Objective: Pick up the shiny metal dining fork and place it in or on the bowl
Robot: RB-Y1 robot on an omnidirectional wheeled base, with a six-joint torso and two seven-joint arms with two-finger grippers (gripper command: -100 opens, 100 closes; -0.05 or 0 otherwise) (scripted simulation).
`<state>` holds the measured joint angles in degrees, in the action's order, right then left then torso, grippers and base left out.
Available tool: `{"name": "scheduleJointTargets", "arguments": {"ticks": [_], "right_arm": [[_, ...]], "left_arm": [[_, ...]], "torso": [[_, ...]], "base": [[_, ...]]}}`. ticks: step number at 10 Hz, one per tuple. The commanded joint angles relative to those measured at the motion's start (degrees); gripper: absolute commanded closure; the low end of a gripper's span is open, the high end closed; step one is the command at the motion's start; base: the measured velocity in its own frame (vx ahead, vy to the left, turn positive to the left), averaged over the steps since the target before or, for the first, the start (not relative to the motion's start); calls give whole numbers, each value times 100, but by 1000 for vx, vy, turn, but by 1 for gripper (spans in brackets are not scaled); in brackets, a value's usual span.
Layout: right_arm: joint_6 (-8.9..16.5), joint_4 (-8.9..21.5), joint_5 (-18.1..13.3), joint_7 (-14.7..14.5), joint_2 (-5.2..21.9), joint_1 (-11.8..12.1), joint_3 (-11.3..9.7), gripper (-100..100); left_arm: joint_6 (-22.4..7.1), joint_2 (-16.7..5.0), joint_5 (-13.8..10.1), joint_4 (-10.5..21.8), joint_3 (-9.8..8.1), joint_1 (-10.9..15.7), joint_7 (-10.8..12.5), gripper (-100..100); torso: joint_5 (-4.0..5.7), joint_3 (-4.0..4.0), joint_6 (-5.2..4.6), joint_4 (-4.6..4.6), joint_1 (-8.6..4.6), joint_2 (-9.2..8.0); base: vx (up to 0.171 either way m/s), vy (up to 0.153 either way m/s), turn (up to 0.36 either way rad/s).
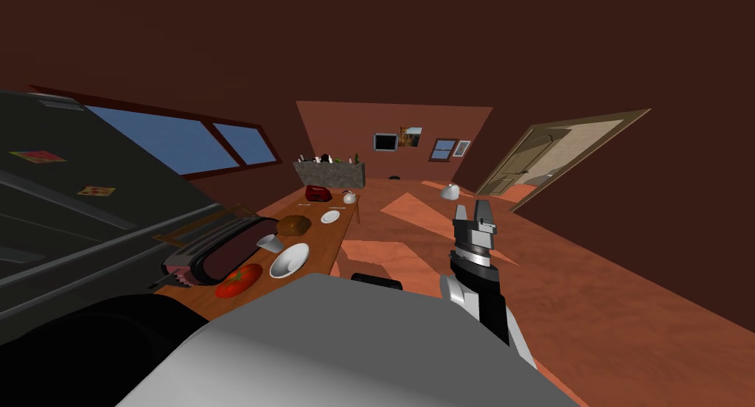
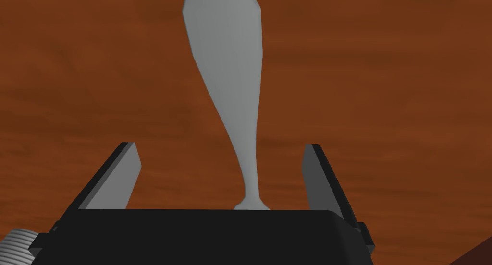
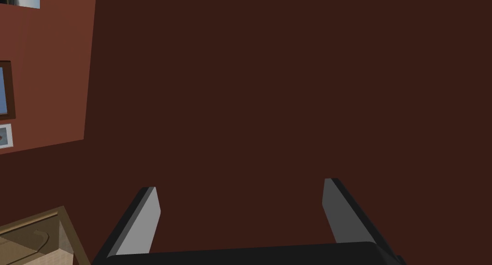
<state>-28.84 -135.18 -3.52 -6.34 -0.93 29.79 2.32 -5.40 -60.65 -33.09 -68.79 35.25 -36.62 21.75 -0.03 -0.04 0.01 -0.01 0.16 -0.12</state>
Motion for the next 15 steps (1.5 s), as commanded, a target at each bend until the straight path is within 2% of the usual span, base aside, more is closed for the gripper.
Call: {"name": "scheduleJointTargets", "arguments": {"ticks": [1, 5, 6, 7, 9, 10, 11, 12, 14, 15], "right_arm": [[0, 0, 0, 0, 0, 0, 0, 0], [0, 0, 0, 0, 0, 0, 0, 0], [0, 0, 0, 0, 0, 0, 0, 0], [0, 0, 0, 0, 0, 0, 0, 0], [0, 0, 0, 0, -1, 0, -1, 0], [0, 0, 0, 0, -1, 0, -1, 0], [0, 0, 0, 0, 0, 0, 0, 0], [0, 0, 0, 0, 0, 0, 0, 0], [0, 0, 0, 0, 0, 0, 0, 0], [0, 0, 0, 0, 0, 0, 0, 0]], "left_arm": [[0, 0, 0, 0, 0, 0, 0, 100], [-5, 1, -6, 2, 2, -3, 8, 100], [-6, 2, -6, 2, 2, -3, 8, 0], [33, -174, -72, -112, 33, -56, 48, 100], [48, -401, -160, -285, 59, -130, 110, 100], [43, -337, -136, -231, 54, -108, 90, 100], [48, -347, -143, -234, 62, -104, 97, 0], [75, -579, -125, -199, -20, -192, 99, 100], [120, -806, -112, -185, -99, -289, 108, 100], [120, -806, -112, -185, -99, -289, 108, 100]], "torso": [[0, 0, 0, 0, 0, 0], [3, -2, -4, -2, -10, -1], [4, -2, -4, -2, -11, -2], [4, -3, -4, -2, -11, -2], [12, -4, -3, -3, -32, -5], [10, -5, -4, -4, -32, -6], [8, -4, -4, -4, -24, -5], [7, -4, -4, -3, -18, -4], [16, -3, -7, -2, -15, -3], [17, -2, -11, -2, -15, -1]], "base": [[0, 0, 0], [-1, 0, 3], [0, 0, 0], [-3, -36, 20], [-7, -46, 25], [-5, -18, 4], [0, 0, 0], [1, -9, 6], [1, 0, 12], [0, 0, 0]]}}
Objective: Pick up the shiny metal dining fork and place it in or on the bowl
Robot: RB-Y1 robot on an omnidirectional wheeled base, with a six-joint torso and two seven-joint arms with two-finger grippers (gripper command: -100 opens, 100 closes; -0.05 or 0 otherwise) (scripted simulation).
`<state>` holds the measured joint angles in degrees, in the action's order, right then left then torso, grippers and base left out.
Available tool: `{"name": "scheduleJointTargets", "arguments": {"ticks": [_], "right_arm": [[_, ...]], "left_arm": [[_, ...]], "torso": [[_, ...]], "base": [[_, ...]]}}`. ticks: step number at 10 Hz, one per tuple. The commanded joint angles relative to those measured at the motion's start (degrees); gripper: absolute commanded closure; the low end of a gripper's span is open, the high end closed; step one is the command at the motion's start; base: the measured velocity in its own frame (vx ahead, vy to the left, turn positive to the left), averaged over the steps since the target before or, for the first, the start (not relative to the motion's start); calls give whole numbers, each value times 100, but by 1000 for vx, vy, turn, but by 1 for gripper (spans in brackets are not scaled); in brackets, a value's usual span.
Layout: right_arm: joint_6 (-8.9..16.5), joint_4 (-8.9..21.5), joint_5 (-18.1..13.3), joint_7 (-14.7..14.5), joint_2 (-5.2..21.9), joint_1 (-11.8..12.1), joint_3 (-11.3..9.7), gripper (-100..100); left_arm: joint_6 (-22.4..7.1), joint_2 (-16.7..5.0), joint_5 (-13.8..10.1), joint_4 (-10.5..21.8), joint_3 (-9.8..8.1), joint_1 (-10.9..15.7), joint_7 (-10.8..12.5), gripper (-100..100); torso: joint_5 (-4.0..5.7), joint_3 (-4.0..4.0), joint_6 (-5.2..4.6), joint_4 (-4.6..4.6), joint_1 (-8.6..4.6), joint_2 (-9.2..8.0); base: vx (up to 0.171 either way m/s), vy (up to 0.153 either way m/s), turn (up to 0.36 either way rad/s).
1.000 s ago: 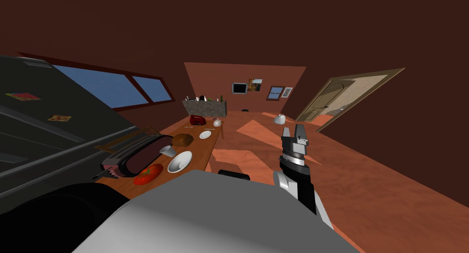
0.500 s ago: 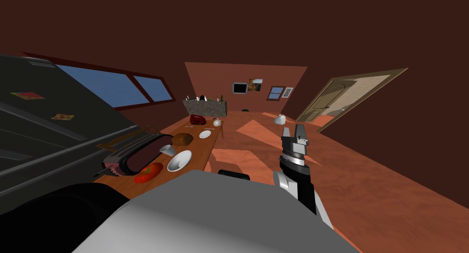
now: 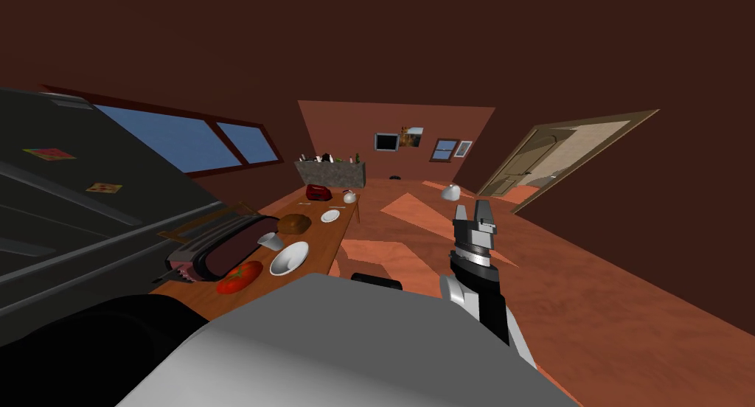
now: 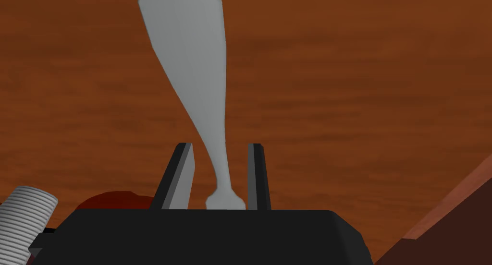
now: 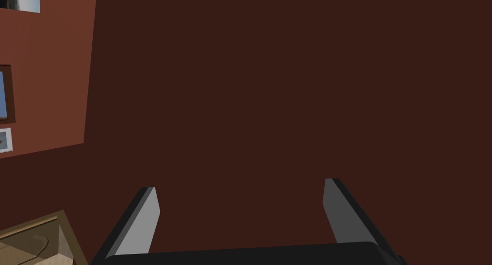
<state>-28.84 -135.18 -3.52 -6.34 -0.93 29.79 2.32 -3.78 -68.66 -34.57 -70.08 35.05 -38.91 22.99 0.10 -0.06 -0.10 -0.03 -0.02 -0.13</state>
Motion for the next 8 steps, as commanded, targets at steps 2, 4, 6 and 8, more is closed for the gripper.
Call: {"name": "scheduleJointTargets", "arguments": {"ticks": [2, 4, 6, 8], "right_arm": [[0, 0, 0, 0, 0, 0, 0, 0], [0, 0, 0, 0, 0, 0, 0, 0], [0, 0, 0, 0, 0, 0, 0, 0], [0, 0, 0, 0, 0, 0, 0, 0]], "left_arm": [[16, -267, 43, -57, -167, -174, 3, 100], [78, -549, 43, -72, -259, -296, 31, 100], [137, -839, 39, -95, -354, -418, 62, 100], [189, -1130, 35, -122, -452, -535, 94, 100]], "torso": [[6, 1, -1, 1, -1, 1], [7, 2, -2, 2, -7, 3], [15, 6, -5, 3, -10, 8], [13, 8, -8, 4, -14, 13]], "base": [[2, -3, 5], [8, -3, 6], [17, -3, 9], [21, -8, 8]]}}
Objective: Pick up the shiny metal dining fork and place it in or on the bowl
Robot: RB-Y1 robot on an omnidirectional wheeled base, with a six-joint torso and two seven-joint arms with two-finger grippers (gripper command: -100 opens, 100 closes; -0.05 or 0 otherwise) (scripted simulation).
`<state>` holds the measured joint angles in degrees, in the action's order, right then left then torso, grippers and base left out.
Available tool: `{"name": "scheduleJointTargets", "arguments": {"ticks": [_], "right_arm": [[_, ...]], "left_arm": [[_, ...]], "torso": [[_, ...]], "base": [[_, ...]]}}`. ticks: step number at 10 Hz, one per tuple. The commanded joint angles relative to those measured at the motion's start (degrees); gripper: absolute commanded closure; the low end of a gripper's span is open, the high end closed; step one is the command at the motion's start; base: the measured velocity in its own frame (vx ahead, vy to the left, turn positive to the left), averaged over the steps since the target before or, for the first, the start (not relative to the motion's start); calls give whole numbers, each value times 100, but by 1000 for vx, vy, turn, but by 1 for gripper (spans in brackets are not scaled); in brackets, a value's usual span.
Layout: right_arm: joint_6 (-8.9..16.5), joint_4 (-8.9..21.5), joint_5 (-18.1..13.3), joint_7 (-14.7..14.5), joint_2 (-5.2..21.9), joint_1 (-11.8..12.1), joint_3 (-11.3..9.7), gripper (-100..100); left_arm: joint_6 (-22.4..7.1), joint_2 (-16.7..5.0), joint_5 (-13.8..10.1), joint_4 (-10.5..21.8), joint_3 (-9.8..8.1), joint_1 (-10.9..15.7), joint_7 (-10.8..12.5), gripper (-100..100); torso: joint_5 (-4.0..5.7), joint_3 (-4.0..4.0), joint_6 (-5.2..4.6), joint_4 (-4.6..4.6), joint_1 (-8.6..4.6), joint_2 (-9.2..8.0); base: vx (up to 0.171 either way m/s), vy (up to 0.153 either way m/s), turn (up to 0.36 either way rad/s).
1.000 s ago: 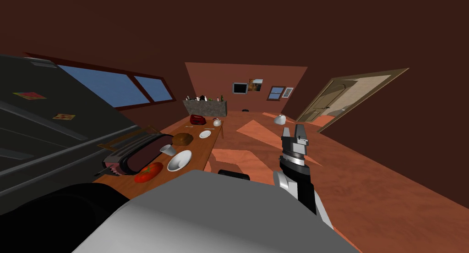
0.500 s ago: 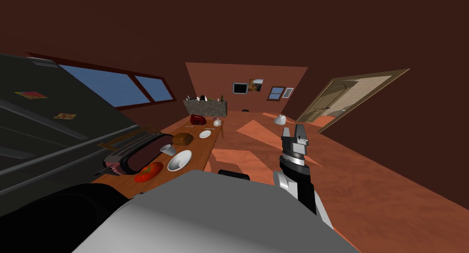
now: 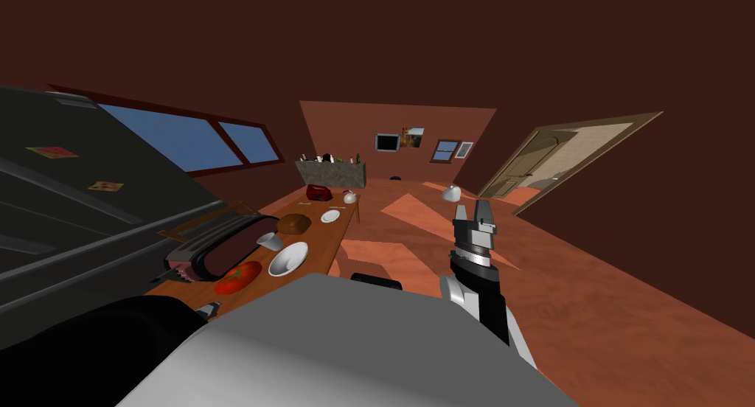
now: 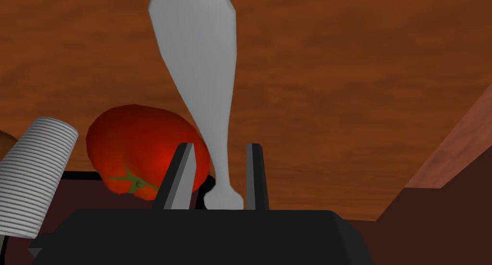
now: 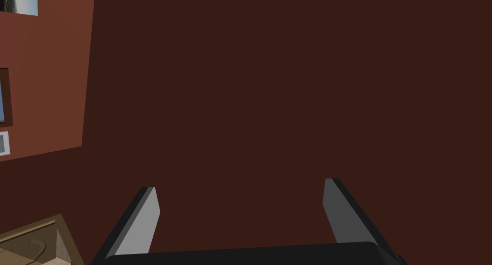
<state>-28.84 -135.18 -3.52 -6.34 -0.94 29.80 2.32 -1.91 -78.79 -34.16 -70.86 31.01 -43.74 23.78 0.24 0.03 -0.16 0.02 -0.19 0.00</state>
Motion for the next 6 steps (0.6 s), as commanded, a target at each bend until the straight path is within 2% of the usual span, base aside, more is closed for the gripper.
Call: {"name": "scheduleJointTargets", "arguments": {"ticks": [1, 2, 6], "right_arm": [[0, 0, 0, 0, 0, 0, 0, 0], [0, 0, 0, 0, 0, 0, 0, 0], [0, 0, 0, 0, 0, 0, 0, 0]], "left_arm": [[23, -260, -8, -59, -98, -107, 31, 100], [23, -260, -8, -59, -98, -107, 31, 100], [69, -781, -25, -126, -276, -288, 90, 100]], "torso": [[0, 0, 0, 0, 0, 0], [0, 0, -2, -1, -2, 1], [-2, 2, 2, -1, -1, 5]], "base": [[23, -7, 23], [19, -4, 1], [31, -5, 16]]}}
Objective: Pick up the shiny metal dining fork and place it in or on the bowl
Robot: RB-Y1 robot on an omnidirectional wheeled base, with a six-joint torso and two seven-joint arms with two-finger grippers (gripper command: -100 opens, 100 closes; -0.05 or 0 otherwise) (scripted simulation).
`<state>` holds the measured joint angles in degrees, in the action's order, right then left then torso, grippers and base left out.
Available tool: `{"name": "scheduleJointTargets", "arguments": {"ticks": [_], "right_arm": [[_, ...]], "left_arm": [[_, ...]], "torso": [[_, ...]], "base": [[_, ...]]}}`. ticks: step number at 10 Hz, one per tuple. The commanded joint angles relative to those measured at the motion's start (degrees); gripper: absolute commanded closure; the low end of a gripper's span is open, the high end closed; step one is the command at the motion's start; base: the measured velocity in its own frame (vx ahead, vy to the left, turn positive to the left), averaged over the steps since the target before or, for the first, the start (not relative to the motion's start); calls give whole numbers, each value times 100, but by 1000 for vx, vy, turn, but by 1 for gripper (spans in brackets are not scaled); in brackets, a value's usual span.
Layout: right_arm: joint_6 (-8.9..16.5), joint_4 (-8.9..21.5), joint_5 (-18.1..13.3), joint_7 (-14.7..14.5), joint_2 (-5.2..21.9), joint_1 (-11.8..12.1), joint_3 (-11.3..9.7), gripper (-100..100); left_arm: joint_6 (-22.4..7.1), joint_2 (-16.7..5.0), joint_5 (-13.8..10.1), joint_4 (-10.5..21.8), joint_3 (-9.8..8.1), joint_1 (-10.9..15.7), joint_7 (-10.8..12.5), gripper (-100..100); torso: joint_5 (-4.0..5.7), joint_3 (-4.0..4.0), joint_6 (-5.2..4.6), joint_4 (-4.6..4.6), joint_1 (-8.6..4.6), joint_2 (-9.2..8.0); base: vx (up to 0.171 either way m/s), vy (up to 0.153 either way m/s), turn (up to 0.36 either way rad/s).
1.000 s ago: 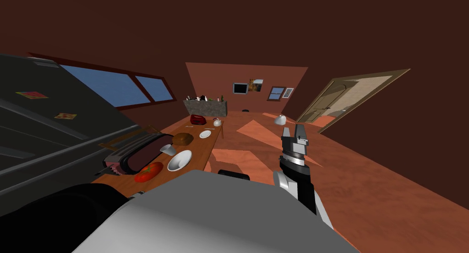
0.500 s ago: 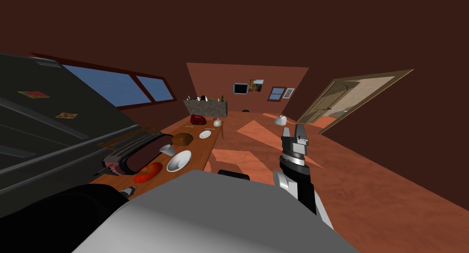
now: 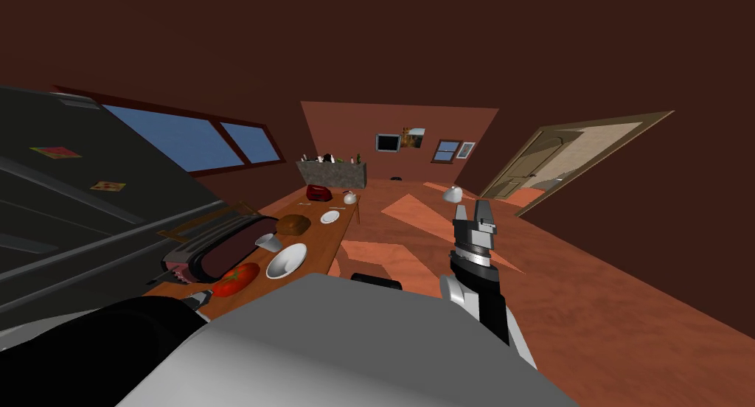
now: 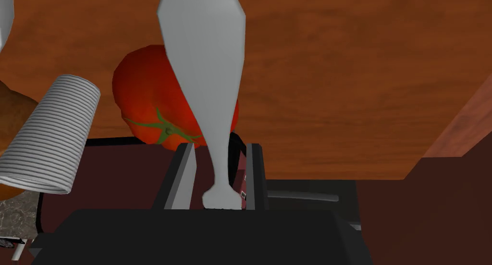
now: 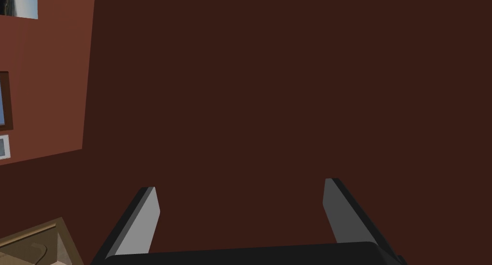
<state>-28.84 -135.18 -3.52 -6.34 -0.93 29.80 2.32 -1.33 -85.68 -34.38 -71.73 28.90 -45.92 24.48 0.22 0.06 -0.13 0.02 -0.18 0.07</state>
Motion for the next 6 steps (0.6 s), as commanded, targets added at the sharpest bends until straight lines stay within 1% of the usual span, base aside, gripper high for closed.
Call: {"name": "scheduleJointTargets", "arguments": {"ticks": [1, 4, 5, 6], "right_arm": [[0, 0, 0, 0, 0, 0, 0, 0], [0, 0, 0, 0, 0, 0, 0, 0], [0, 0, 0, 0, 0, 0, 0, 0], [0, 0, 0, 0, 0, 0, 0, 0]], "left_arm": [[11, -206, -11, -59, -103, -104, 34, 100], [-18, -495, -49, -140, -182, -177, 81, 100], [-57, -642, -104, -224, -195, -197, 125, 100], [-107, -751, -192, -346, -169, -194, 186, 100]], "torso": [[0, 0, 0, 0, 0, 0], [-3, 3, 1, 1, -2, 5], [-2, 3, 2, 1, -4, 6], [-3, 9, 3, 3, -4, 17]], "base": [[43, -3, 22], [46, -8, 20], [83, -9, 27], [110, -2, 18]]}}
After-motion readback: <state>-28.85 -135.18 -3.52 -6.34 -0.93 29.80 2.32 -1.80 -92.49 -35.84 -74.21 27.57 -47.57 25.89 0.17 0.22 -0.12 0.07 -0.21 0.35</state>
